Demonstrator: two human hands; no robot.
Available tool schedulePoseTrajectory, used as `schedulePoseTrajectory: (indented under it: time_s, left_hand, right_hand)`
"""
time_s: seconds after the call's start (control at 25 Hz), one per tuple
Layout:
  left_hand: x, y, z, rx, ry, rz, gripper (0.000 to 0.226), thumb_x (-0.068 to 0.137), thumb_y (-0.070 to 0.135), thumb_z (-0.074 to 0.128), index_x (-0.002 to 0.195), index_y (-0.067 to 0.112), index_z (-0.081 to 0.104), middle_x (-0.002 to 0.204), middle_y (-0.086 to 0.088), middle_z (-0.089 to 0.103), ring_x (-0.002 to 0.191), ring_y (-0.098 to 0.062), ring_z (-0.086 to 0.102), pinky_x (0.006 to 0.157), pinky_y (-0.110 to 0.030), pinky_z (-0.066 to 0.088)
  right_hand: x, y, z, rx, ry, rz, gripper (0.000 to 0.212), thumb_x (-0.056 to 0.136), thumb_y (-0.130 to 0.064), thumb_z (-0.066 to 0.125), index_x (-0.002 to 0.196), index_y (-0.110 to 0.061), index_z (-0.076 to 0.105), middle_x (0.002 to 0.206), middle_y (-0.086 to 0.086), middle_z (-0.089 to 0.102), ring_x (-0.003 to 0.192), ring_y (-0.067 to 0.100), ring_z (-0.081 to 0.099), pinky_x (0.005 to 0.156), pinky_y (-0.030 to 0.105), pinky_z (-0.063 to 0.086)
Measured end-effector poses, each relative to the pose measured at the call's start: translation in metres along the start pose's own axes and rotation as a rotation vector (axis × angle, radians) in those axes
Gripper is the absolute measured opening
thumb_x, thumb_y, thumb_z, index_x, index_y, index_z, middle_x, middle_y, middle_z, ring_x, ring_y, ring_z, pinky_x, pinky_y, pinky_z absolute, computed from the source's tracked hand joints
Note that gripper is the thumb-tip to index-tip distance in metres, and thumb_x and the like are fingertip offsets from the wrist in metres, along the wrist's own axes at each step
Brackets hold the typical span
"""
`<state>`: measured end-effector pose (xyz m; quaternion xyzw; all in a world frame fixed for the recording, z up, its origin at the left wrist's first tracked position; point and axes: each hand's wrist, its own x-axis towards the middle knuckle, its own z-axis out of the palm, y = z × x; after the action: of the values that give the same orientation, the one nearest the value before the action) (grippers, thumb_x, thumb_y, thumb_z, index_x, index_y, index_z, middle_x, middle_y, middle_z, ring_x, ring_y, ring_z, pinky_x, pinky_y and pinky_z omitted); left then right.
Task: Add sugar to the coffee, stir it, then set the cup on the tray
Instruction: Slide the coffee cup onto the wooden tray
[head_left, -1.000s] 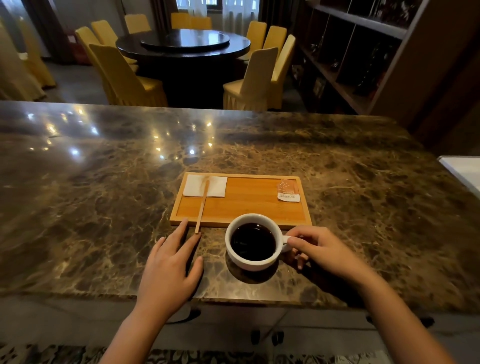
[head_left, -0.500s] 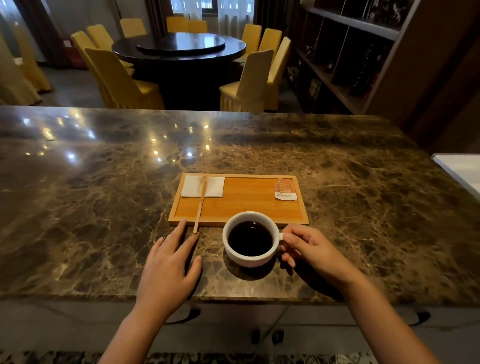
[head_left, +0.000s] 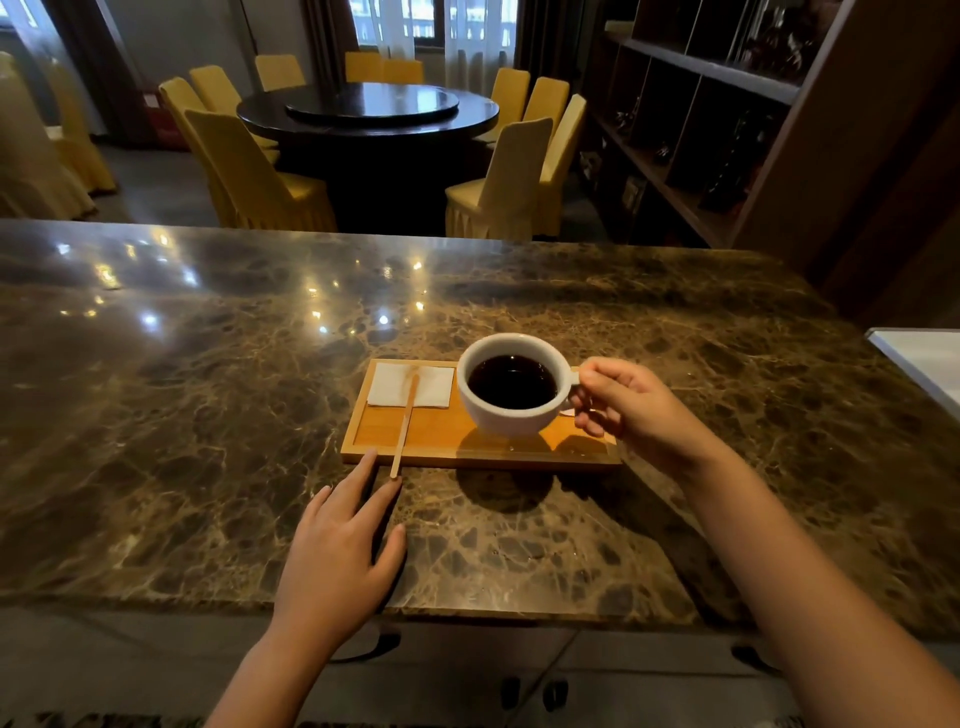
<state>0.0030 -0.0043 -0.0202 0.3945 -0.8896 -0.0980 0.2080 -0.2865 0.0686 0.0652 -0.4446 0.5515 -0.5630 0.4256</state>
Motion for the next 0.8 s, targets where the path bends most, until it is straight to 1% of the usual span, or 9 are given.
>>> schedulePoseTrajectory:
  time_s: [0.2,0.44,0.48,0.6,0.68,0.8]
  left_hand:
    - [0.001,0.0,0.001,-0.021,0.01,0.004,0.048,0.083,0.036,0.049,0.126,0.017,0.054,0.146,-0.005,0.032,0.127,-0.017,0.035,0.105,-0.039,0.021]
    - [0.0,0.0,0.002,-0.033,0.026,0.005,0.047,0.082,0.035,0.05,0.125,0.017,0.054,0.145,-0.005,0.033,0.125,-0.013,0.032,0.104,-0.04,0.022]
    - [0.0,0.0,0.002,-0.034,0.028,0.005,0.047,0.082,0.035,0.05,0.125,0.017,0.055,0.145,-0.006,0.033,0.124,-0.012,0.031,0.104,-0.039,0.022]
    - [0.0,-0.001,0.002,-0.031,0.025,0.006,0.047,0.082,0.035,0.05,0.125,0.017,0.055,0.145,-0.006,0.034,0.125,-0.013,0.033,0.104,-0.039,0.022]
    - [0.0,-0.001,0.003,-0.031,0.027,0.007,0.047,0.082,0.035,0.05,0.125,0.017,0.054,0.146,-0.005,0.033,0.125,-0.013,0.032,0.104,-0.039,0.022]
    - [0.0,-0.001,0.003,-0.037,0.032,0.01,0.047,0.082,0.035,0.05,0.125,0.017,0.055,0.146,-0.004,0.032,0.124,-0.01,0.029,0.104,-0.039,0.022]
  right_hand:
    - [0.03,0.004,-0.002,0.004,0.024,0.048,0.026,0.098,-0.009,0.038,0.077,-0.006,0.054,0.07,0.007,0.055,0.049,0.006,0.053,0.046,0.014,0.044]
    - [0.046,0.019,-0.004,0.002,0.035,0.127,0.029,0.098,-0.009,0.037,0.075,-0.007,0.054,0.069,0.008,0.054,0.05,0.008,0.052,0.053,0.019,0.044]
    - [0.047,0.02,-0.005,0.0,0.032,0.137,0.03,0.098,-0.009,0.037,0.075,-0.007,0.055,0.067,0.006,0.055,0.05,0.008,0.052,0.054,0.021,0.045]
    - [0.049,0.023,-0.006,-0.01,0.014,0.159,0.03,0.099,-0.011,0.036,0.076,-0.007,0.055,0.054,-0.002,0.06,0.05,0.011,0.052,0.057,0.032,0.045]
    - [0.049,0.024,-0.006,-0.026,-0.003,0.166,0.029,0.099,-0.013,0.037,0.077,-0.007,0.055,0.053,-0.001,0.059,0.05,0.013,0.051,0.054,0.035,0.047]
    - [0.049,0.024,-0.009,-0.049,-0.021,0.177,0.029,0.099,-0.015,0.038,0.076,-0.007,0.055,0.054,0.003,0.055,0.049,0.015,0.051,0.05,0.033,0.05]
